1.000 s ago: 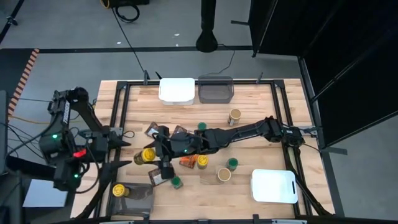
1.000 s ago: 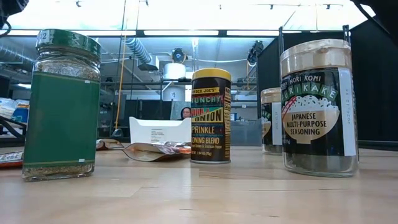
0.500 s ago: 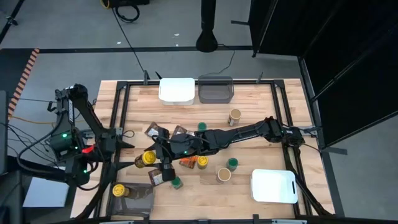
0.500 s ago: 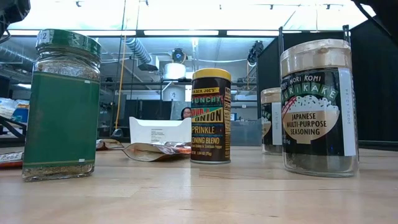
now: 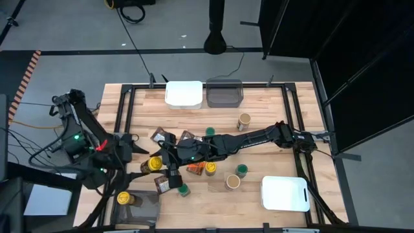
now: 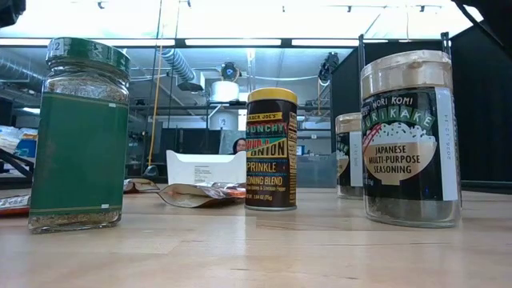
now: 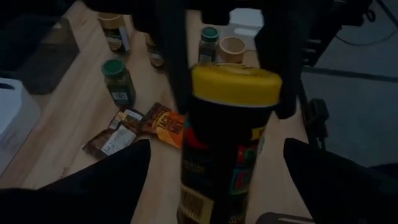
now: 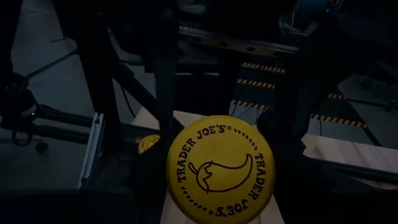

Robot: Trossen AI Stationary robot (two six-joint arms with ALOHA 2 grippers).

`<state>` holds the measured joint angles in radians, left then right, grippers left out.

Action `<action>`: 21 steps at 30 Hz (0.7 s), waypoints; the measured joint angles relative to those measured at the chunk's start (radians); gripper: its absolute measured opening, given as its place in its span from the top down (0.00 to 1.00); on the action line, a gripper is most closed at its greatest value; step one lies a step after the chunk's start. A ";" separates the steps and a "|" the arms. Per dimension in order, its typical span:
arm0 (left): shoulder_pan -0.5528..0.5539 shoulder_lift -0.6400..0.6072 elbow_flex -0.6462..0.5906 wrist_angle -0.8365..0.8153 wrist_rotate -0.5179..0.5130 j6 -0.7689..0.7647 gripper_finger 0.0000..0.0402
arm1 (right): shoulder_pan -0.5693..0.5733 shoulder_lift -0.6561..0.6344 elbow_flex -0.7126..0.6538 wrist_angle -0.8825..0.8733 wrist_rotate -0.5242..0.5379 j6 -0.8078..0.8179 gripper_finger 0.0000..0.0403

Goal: Sort spices by type
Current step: Put the yellow seasoning bottle into the bottom black bin

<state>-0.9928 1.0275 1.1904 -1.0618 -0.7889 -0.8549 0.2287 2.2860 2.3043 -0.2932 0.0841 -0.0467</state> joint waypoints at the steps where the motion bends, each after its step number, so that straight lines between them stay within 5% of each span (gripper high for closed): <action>1: 0.009 0.000 0.000 0.009 0.008 0.019 0.06 | 0.000 0.000 0.000 0.000 0.000 0.000 0.40; 14: 0.141 -0.005 -0.029 0.151 0.216 0.190 0.10 | 0.003 0.001 0.000 0.007 0.000 -0.013 0.40; 21: 0.169 -0.032 -0.116 0.308 0.237 0.243 0.17 | 0.009 0.001 0.000 0.006 -0.004 -0.015 0.40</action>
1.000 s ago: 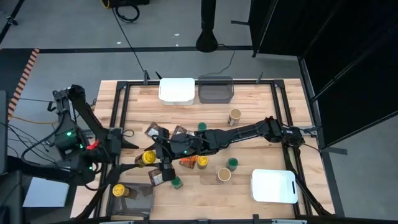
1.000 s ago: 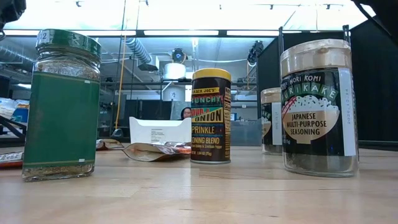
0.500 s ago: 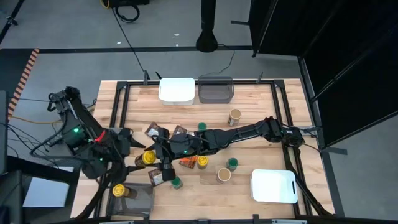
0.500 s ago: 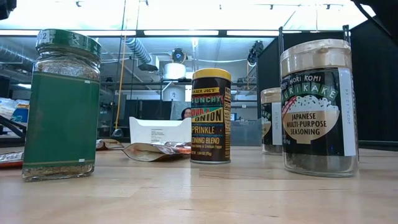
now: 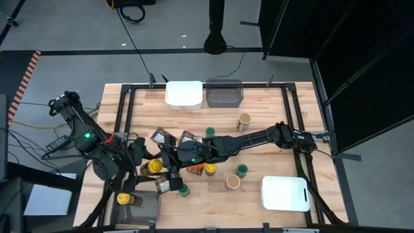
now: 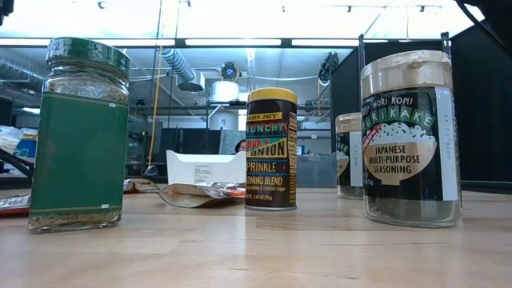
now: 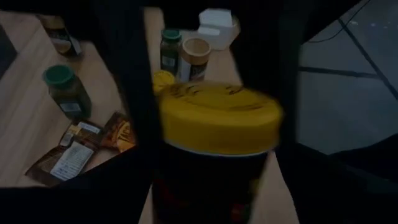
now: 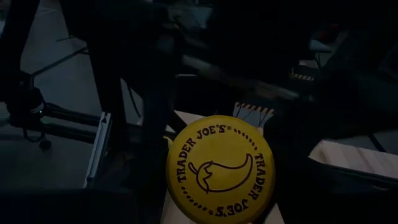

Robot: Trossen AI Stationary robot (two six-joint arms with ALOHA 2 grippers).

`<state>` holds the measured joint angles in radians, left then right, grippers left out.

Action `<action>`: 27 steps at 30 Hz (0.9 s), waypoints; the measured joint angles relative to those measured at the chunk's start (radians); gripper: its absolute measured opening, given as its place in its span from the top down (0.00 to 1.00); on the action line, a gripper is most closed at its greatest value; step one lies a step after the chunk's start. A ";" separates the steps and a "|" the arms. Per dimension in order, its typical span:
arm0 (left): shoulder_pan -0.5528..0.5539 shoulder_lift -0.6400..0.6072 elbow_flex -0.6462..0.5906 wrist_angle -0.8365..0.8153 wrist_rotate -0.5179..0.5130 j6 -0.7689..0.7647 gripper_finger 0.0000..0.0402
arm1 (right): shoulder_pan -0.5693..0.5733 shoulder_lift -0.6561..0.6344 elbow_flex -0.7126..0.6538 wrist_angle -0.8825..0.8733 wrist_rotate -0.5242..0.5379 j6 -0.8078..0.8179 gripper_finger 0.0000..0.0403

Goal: Sort spices by type
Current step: Put the yellow seasoning bottle into the bottom black bin

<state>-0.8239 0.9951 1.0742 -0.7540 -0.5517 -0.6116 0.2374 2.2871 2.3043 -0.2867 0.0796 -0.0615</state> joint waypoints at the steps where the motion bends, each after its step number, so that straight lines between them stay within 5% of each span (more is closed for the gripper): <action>1: 0.001 -0.001 -0.003 -0.002 0.005 -0.001 0.18 | 0.000 0.000 0.000 0.000 0.000 0.000 0.40; 16: -0.001 -0.003 -0.002 0.000 0.031 0.010 0.47 | 0.006 0.000 0.000 -0.005 -0.015 -0.003 0.40; 27: 0.000 -0.003 0.000 -0.005 -0.005 0.000 0.48 | 0.004 -0.114 -0.002 -0.159 0.064 -0.031 0.32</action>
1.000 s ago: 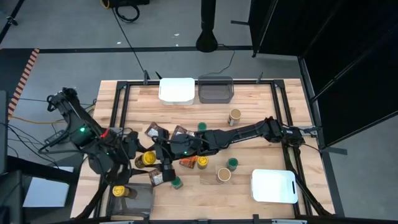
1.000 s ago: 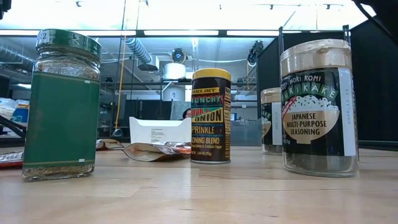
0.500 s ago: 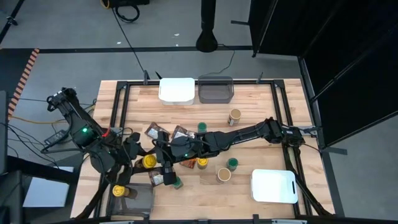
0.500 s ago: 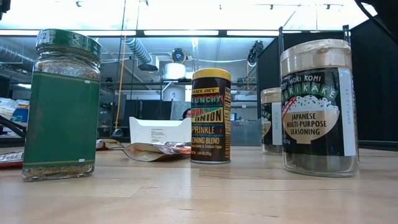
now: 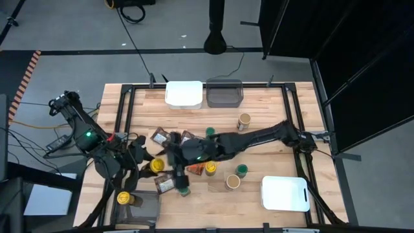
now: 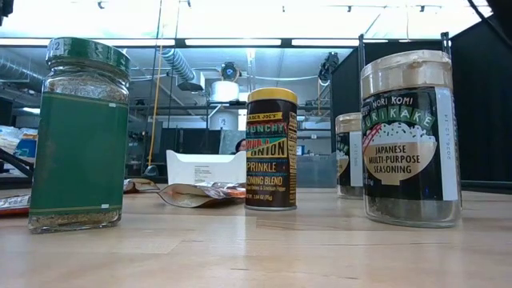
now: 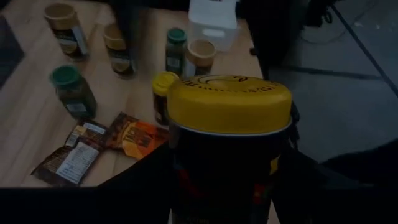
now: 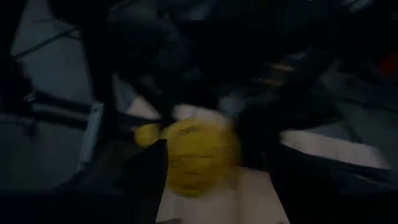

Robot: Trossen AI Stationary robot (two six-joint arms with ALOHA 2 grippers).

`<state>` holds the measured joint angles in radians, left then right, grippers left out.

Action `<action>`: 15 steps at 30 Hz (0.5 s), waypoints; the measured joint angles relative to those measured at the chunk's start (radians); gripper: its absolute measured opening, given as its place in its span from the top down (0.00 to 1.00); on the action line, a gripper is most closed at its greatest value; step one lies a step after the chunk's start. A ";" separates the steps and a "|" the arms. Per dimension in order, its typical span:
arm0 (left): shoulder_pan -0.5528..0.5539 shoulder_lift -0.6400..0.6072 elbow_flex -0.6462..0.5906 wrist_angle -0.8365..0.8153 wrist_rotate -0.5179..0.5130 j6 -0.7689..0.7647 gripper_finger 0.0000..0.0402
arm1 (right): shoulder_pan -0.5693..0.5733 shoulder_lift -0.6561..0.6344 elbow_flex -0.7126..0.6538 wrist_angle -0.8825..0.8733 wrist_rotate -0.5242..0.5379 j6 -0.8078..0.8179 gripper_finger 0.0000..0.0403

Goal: Sort spices by type
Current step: Put the yellow seasoning bottle into the bottom black bin

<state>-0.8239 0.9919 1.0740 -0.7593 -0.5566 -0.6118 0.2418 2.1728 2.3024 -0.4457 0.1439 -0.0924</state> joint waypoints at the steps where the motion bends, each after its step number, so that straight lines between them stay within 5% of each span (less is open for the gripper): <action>1: -0.002 0.002 0.000 0.000 -0.006 -0.006 0.48 | -0.002 -0.031 0.000 -0.026 0.008 0.000 0.32; 4: -0.008 0.003 -0.001 0.002 -0.038 -0.026 0.48 | -0.003 -0.111 0.007 -0.097 0.018 0.003 0.34; 10: -0.097 0.026 -0.089 0.086 -0.271 -0.222 0.47 | 0.034 -0.193 -0.001 -0.231 0.005 0.019 0.39; 15: -0.217 0.108 -0.196 0.287 -0.305 -0.388 0.47 | 0.068 -0.261 0.005 -0.252 0.007 0.037 0.42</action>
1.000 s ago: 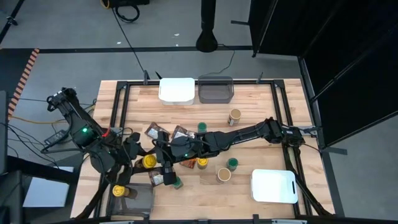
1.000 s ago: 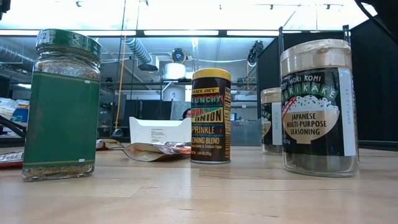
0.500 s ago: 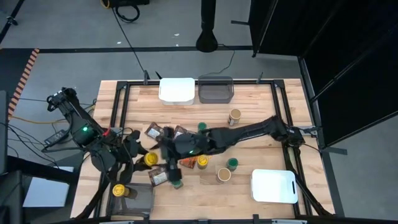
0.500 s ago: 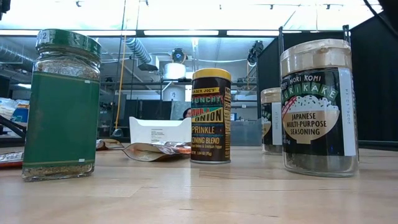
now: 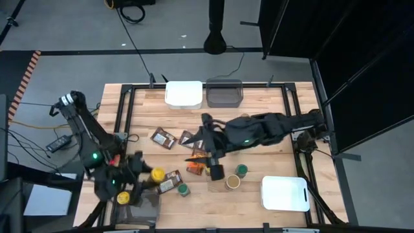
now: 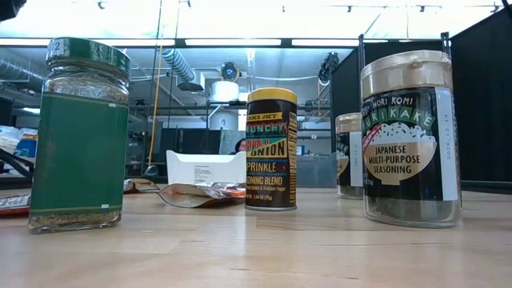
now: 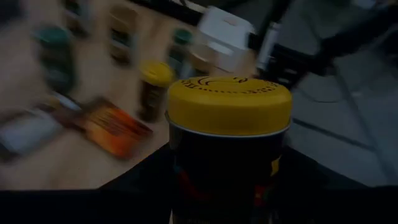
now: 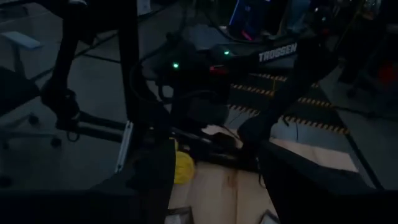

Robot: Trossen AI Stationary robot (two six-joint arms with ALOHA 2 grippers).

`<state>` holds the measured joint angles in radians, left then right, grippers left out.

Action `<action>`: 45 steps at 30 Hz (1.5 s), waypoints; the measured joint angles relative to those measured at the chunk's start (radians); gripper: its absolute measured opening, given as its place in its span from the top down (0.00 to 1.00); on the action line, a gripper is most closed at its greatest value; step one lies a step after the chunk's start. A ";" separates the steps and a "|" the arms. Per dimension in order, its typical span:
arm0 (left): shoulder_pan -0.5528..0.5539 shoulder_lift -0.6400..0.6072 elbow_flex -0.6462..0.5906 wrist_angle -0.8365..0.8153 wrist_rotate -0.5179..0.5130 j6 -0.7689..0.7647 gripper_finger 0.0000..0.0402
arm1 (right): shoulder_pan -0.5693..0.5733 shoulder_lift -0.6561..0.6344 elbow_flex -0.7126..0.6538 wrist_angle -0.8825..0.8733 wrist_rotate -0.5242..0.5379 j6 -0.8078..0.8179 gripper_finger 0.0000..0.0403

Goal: Sort spices by type
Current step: Put the yellow seasoning bottle into the bottom black bin

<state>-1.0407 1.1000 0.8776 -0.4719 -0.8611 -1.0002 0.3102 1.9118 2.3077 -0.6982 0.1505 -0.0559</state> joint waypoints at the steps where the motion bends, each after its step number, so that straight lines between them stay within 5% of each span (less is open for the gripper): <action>1: -0.024 0.021 -0.001 0.025 0.001 -0.015 0.47 | 0.006 -0.002 -0.001 -0.006 0.000 0.008 0.42; 7: -0.147 0.114 0.020 -0.006 -0.041 -0.035 0.47 | 0.032 -0.008 -0.004 -0.015 0.000 0.044 0.42; 13: -0.250 0.137 -0.027 -0.145 -0.321 -0.234 0.47 | 0.048 0.019 -0.005 -0.058 0.006 0.114 0.43; 15: -0.268 0.137 -0.054 -0.188 -0.342 -0.334 0.47 | 0.055 0.020 -0.005 -0.081 0.006 0.145 0.43; 21: -0.271 0.138 -0.105 -0.104 -0.209 -0.461 0.47 | 0.078 0.016 -0.004 -0.093 0.006 0.192 0.44; 29: -0.268 0.136 -0.087 0.289 -0.047 0.108 0.47 | 0.085 0.017 -0.004 -0.107 0.014 0.193 0.44; 33: -0.228 0.113 -0.087 0.329 0.041 0.270 0.47 | 0.084 0.017 -0.004 -0.104 0.016 0.205 0.44; 40: -0.047 -0.023 -0.088 0.325 0.357 0.551 0.47 | 0.084 0.017 -0.004 -0.105 0.016 0.244 0.44; 45: 0.090 -0.139 -0.185 0.473 0.603 0.650 0.47 | 0.085 0.017 -0.004 -0.105 0.016 0.253 0.44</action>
<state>-0.9508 0.9614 0.6929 0.0011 -0.2576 -0.3502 0.3951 1.9285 2.3035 -0.8035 0.1665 0.1973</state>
